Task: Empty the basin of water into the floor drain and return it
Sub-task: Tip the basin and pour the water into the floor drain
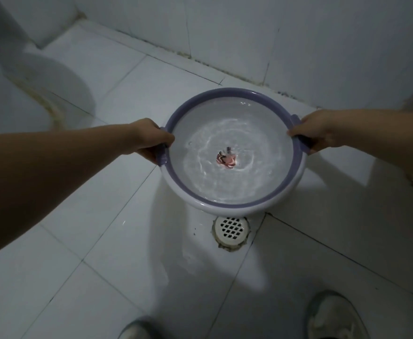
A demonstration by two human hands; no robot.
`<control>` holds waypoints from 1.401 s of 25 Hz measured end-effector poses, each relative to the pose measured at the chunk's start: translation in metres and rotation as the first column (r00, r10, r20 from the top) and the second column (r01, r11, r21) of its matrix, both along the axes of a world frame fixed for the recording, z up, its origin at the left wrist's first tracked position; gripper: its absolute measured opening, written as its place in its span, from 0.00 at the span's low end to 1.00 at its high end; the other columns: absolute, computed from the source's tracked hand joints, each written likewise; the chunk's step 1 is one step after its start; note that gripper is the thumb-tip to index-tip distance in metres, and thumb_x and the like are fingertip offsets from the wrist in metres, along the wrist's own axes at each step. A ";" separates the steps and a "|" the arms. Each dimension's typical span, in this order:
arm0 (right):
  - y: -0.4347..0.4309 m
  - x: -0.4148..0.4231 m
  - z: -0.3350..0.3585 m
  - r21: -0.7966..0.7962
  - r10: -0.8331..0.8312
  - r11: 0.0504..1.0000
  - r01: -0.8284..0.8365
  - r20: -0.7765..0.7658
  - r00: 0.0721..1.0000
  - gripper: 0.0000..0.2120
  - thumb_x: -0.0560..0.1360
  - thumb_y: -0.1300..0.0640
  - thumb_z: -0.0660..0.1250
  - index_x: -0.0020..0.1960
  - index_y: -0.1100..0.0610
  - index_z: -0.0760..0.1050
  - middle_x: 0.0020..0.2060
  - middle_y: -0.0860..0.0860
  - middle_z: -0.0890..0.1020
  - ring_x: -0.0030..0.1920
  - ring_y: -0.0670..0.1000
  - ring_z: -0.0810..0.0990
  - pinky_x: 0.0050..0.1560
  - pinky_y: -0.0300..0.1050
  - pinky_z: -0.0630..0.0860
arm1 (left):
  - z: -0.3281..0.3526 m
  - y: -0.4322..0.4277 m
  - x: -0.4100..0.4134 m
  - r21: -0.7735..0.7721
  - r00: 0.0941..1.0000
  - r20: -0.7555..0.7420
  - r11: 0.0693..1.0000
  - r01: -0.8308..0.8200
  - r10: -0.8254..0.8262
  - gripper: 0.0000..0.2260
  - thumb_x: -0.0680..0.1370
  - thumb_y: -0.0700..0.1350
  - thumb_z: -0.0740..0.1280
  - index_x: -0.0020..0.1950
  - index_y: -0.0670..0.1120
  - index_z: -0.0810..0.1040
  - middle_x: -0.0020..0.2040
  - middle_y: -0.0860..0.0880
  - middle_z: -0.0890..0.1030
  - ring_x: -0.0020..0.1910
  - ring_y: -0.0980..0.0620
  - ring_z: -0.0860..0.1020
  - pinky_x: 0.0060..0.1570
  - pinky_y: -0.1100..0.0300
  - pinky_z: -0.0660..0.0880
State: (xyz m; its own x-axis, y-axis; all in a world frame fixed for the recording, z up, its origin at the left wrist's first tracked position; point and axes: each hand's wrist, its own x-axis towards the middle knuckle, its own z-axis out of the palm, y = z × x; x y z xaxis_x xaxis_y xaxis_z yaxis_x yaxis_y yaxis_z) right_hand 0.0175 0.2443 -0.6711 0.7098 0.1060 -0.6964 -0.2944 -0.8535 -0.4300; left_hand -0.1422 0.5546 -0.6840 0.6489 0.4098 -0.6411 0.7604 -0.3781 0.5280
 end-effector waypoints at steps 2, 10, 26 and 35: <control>-0.004 -0.002 -0.002 -0.006 0.007 1.000 -0.007 -0.002 1.000 0.20 0.83 0.54 0.61 0.69 0.66 0.69 0.50 0.59 0.76 0.43 0.55 0.77 0.36 0.44 0.75 | -0.001 -0.003 -0.001 0.006 1.000 -0.009 1.000 0.015 -0.015 0.14 0.72 0.39 0.68 0.54 0.33 0.78 0.40 0.36 0.85 0.33 0.42 0.85 0.28 0.57 0.80; 0.000 -0.009 -0.005 0.031 0.002 1.000 -0.005 0.084 0.996 0.20 0.82 0.56 0.63 0.69 0.67 0.69 0.52 0.58 0.76 0.49 0.58 0.76 0.39 0.50 0.77 | 0.001 -0.007 -0.002 0.082 1.000 -0.001 0.996 0.020 -0.020 0.15 0.72 0.41 0.70 0.55 0.34 0.77 0.42 0.38 0.84 0.30 0.45 0.84 0.24 0.59 0.79; 0.004 -0.009 -0.007 0.055 0.031 0.998 -0.040 0.156 0.987 0.23 0.81 0.56 0.64 0.70 0.69 0.68 0.55 0.60 0.76 0.49 0.59 0.77 0.49 0.53 0.78 | 0.007 -0.006 -0.008 0.118 1.000 0.006 0.993 0.023 -0.024 0.14 0.73 0.40 0.69 0.56 0.35 0.77 0.44 0.40 0.83 0.31 0.45 0.84 0.24 0.59 0.79; -0.005 -0.005 -0.010 0.012 0.086 0.996 -0.091 0.217 0.972 0.21 0.80 0.55 0.65 0.67 0.68 0.71 0.50 0.61 0.78 0.40 0.60 0.79 0.25 0.45 0.79 | 0.005 -0.009 -0.005 0.117 1.000 0.007 0.993 0.016 -0.016 0.16 0.73 0.40 0.69 0.58 0.34 0.76 0.44 0.39 0.83 0.36 0.44 0.85 0.29 0.54 0.82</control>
